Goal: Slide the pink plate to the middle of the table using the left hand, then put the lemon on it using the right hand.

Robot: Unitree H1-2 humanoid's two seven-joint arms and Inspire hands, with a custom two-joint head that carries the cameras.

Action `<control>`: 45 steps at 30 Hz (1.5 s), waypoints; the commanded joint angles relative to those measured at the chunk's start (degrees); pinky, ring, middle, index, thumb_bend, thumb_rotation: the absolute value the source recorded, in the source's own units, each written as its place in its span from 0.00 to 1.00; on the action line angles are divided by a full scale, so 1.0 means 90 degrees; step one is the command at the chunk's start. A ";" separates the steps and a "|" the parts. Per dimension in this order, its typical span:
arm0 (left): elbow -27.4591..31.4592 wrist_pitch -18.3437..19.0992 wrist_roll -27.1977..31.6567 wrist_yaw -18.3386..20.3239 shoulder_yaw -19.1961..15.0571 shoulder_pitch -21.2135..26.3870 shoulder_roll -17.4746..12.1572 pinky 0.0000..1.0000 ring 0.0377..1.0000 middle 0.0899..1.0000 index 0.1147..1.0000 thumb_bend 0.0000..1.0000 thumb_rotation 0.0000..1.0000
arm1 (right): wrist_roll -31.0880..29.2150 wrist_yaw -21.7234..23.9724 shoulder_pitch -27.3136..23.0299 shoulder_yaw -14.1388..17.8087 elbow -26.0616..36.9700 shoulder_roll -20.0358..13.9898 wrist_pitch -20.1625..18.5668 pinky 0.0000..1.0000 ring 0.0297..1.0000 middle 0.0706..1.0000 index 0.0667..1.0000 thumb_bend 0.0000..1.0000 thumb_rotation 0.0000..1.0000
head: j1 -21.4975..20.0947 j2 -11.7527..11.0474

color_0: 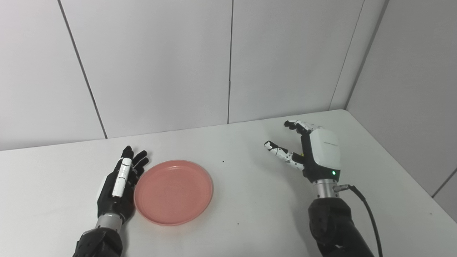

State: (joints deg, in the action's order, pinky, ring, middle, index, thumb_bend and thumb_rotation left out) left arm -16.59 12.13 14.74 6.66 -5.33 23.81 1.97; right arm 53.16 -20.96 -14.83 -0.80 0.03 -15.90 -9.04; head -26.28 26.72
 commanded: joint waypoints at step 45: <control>-0.0079 0.0134 -0.0013 -0.0056 0.0018 -0.0220 0.0057 0.97 0.88 0.85 0.96 0.67 0.66 | 0.0288 -0.0354 -0.0449 -0.0063 -0.1745 -0.1210 -0.0420 0.72 0.64 0.64 0.63 0.80 0.94 | 0.0132 -0.0007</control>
State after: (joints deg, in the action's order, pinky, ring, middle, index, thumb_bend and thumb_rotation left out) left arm -15.98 11.91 14.64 6.74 -5.18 23.38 2.25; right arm 55.63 -22.90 -16.37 -1.55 -15.99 -24.64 -11.60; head -25.14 26.63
